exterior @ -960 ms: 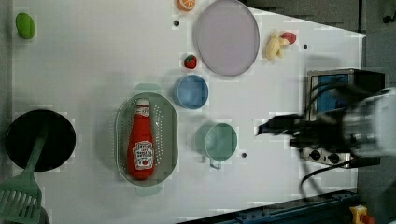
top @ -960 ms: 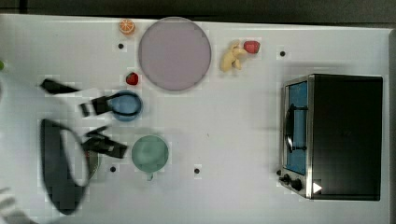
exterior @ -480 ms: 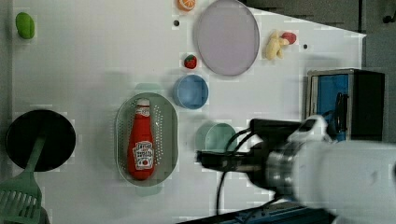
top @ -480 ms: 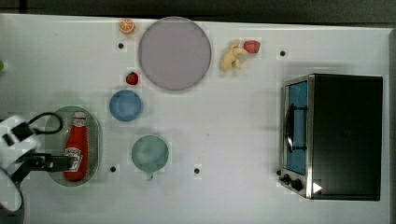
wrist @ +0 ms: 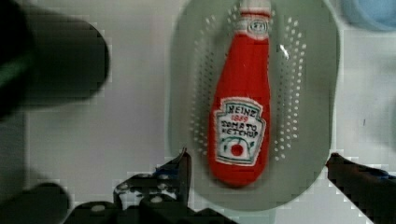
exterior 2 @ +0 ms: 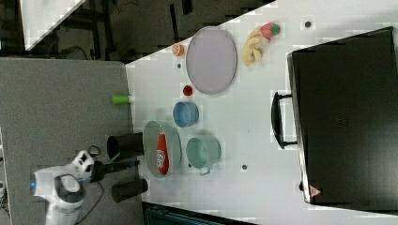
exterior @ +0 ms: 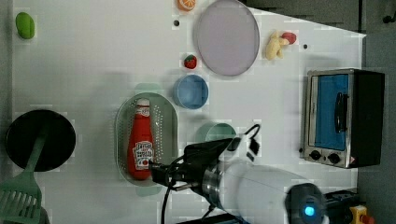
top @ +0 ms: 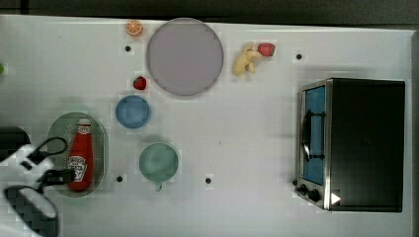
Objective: Pick ketchup from strainer and place it on the table
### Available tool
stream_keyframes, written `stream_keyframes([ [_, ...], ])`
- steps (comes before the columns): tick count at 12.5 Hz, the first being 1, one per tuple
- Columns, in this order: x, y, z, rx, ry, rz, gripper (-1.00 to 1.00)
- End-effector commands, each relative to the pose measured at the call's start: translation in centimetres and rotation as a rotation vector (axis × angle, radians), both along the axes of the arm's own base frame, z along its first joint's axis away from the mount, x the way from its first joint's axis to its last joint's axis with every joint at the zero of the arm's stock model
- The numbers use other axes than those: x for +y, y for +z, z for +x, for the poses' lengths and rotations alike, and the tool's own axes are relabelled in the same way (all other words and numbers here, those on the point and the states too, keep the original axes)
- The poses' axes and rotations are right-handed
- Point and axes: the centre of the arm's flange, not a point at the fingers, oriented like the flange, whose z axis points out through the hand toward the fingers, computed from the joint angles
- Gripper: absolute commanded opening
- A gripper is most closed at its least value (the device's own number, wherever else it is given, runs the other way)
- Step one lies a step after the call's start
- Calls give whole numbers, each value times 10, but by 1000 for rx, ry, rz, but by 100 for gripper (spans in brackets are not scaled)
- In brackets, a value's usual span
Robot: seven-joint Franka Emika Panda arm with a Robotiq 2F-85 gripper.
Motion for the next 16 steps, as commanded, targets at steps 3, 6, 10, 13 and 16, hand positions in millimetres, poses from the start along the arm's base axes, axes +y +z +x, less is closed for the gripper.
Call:
stream_keyframes([
  [3, -20, -74, 8, 52, -106, 57, 100],
  [6, -16, -107, 6, 88, -120, 87, 100],
  [10, -17, -142, 3, 93, -146, 77, 100],
  [13, -17, -158, 9, 87, -145, 69, 100],
  [16, -10, -169, 12, 91, -150, 72, 42],
])
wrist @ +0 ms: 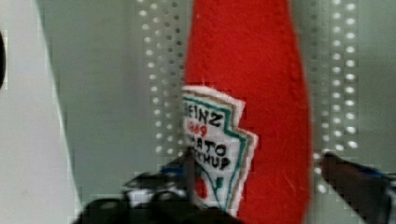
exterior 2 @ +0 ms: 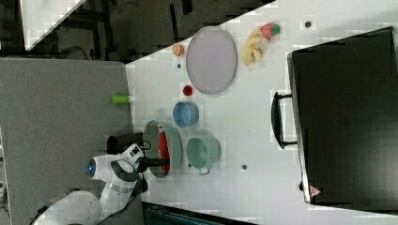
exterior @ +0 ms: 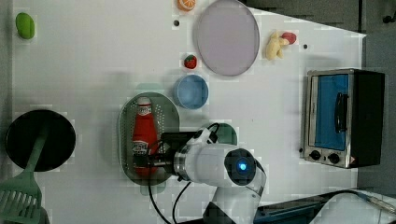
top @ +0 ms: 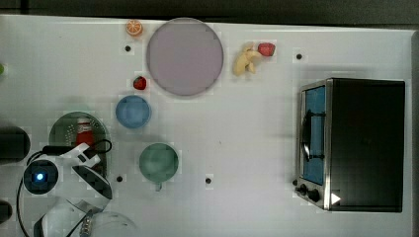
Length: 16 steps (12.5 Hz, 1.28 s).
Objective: Pick ketchup from strainer and place it on the table
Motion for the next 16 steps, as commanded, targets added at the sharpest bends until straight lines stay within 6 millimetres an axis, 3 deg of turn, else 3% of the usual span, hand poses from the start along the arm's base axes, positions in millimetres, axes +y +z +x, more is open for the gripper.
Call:
stream_keyframes([
  [1, 13, 3, 13, -20, -55, 11, 23],
  [3, 14, 11, 16, -38, -53, 14, 22],
  [6, 18, 46, 13, -90, -40, 12, 22],
  [11, 6, 130, 19, -50, -180, -71, 22],
  [13, -2, 166, 29, -18, -179, -72, 22],
  [16, -29, 214, 55, -10, -106, -82, 22],
])
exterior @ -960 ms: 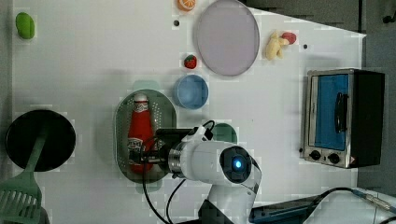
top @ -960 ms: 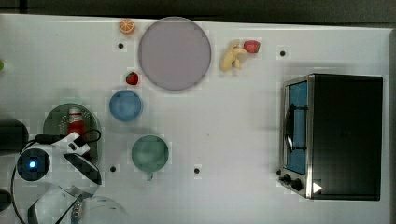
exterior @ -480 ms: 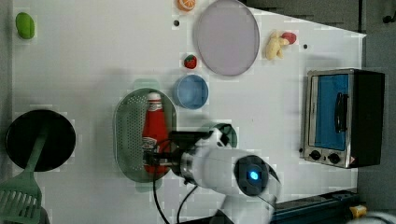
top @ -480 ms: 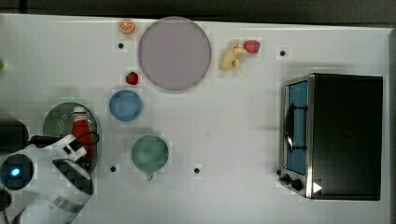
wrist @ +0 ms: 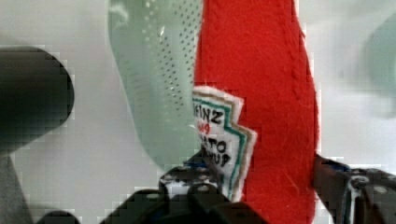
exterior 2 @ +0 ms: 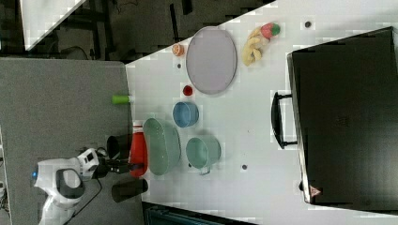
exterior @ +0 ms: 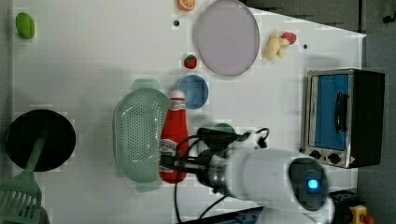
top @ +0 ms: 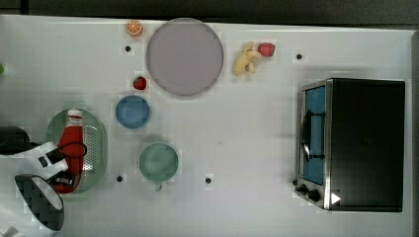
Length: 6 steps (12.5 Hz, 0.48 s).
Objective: Pick ketchup from strainer and place it on the table
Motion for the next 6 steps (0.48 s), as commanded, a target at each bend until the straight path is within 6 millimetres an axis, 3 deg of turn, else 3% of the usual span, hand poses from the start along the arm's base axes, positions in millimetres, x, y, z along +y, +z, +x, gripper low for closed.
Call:
stream_keyframes([
  [1, -44, 46, 48, -18, 50, 15, 22],
  [6, -125, 98, 110, -47, 7, 9, 22],
])
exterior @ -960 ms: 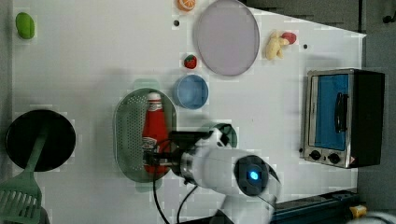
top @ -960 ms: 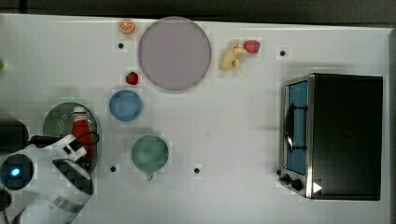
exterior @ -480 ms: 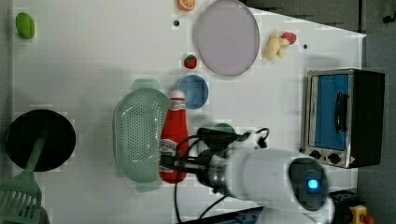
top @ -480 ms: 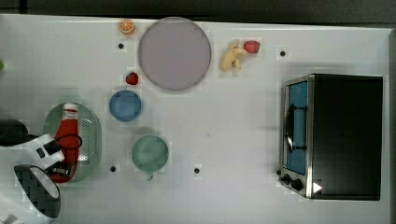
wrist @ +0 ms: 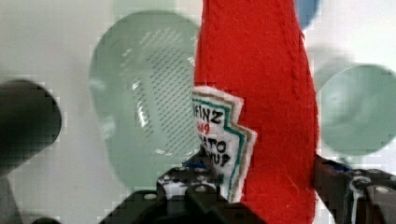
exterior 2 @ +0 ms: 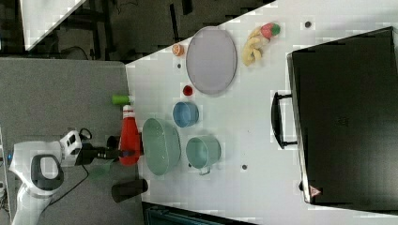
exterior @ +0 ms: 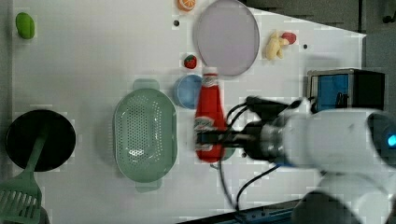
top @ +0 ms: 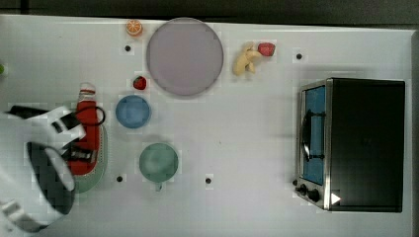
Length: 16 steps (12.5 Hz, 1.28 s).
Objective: Pick ketchup from strainer and place it on the table
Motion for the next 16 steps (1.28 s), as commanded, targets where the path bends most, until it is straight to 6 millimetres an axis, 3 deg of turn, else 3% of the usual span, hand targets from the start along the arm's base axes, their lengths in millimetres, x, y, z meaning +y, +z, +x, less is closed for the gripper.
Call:
stream_keyframes([
  [1, -78, 38, 55, -72, -55, 24, 22],
  [6, -191, 44, 96, -98, -172, 13, 22],
  [10, -286, 29, 104, -80, -204, 0, 22],
  [13, -329, -1, 92, -17, -274, -14, 22],
  [16, -343, -48, 70, 63, -302, -24, 22],
])
